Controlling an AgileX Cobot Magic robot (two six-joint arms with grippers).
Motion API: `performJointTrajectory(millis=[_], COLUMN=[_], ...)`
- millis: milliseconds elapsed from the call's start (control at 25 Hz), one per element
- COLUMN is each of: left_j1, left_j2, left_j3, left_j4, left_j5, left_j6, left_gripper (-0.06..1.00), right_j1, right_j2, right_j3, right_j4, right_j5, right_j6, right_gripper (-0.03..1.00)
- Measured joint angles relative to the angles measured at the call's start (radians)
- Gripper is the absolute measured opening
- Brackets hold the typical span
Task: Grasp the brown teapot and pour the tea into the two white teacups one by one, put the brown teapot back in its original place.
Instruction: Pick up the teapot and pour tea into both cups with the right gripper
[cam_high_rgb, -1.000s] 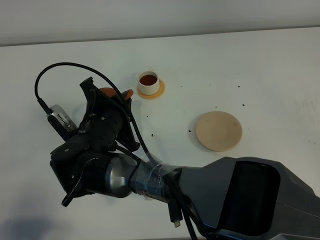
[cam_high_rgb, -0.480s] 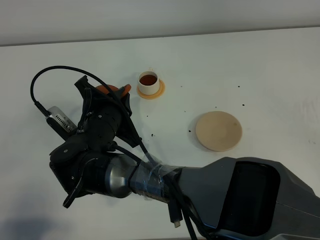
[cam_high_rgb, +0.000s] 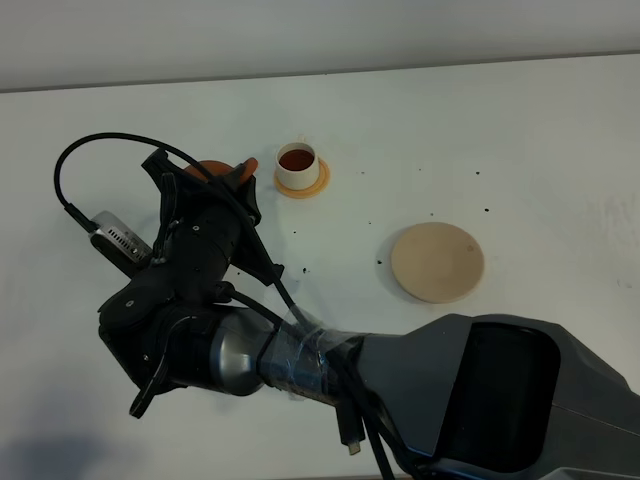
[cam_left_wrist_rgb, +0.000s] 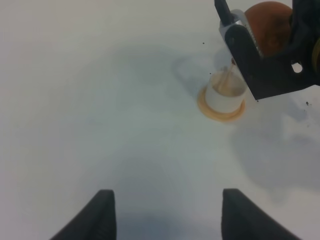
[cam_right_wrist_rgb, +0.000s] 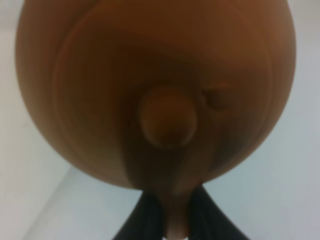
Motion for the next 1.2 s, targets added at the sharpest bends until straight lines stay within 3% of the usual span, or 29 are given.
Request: performJointTrajectory(millis=[1200], left_j1=[0.000], left_j2=[0.000], left_j3=[0.000], left_j4=[0.000], left_j5=[0.000], left_j6=[0.001], left_gripper=[0.47], right_j1=[0.000], right_j2=[0.000], right_j3=[0.000], right_j4=[-0.064], right_j5=[-0.001], right_j6=[-0.111], right_gripper=[0.09])
